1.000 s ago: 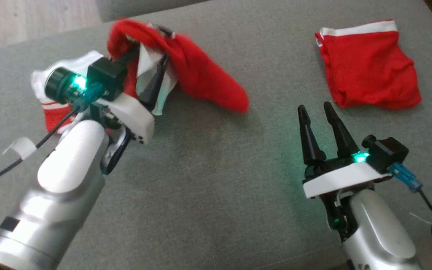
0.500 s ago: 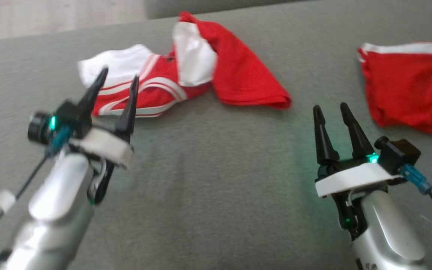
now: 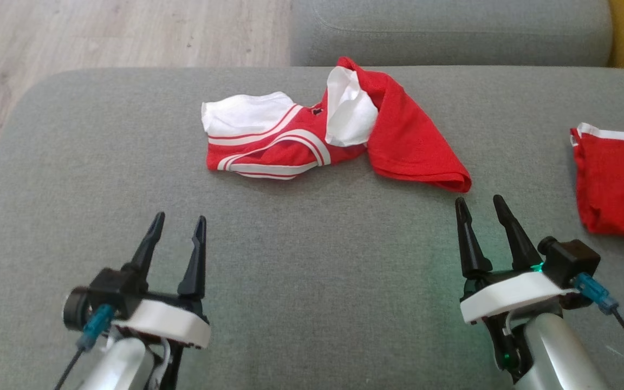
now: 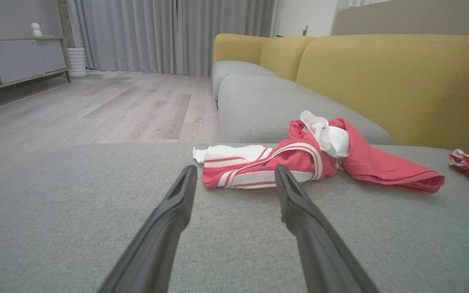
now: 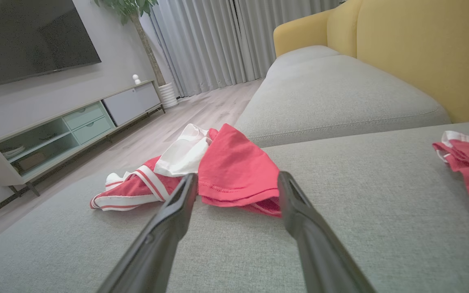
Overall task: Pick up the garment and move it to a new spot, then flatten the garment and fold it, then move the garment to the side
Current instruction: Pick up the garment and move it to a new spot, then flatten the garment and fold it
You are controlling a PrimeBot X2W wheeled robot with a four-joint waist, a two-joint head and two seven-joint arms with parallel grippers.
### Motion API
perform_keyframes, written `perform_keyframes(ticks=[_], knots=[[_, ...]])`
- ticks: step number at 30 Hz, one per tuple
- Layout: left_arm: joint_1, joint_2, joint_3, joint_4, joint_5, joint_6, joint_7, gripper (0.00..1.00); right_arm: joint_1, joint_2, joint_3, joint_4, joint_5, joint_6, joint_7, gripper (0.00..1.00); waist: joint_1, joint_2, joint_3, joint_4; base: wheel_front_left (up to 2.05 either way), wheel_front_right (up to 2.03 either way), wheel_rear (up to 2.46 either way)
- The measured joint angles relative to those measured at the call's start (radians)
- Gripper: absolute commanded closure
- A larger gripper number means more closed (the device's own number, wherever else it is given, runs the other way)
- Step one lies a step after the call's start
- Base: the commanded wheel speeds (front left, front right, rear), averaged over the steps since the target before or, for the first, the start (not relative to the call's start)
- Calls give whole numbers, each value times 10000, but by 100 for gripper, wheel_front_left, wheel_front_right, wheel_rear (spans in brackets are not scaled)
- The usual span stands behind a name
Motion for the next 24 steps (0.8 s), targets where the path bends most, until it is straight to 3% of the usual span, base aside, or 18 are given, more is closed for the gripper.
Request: perform_keyframes(ticks=[9,17,24], knots=[[270,-359,203,-564,132,-4,0,0,-36,0,100,-102,-196,0,117,0,2,0,117,309,0,0,0],[-110,-587,148,-399,290,-265,-25,0,-1224,-25,970,-40,-1620,0,798,0,3,0,489,812,0,0,0],[-546,-1290,59,-115,474,-677,-27,0,-3384,-345,1166,1822,-2761,0,1383,0,4,0,1105,1731,0,0,0]])
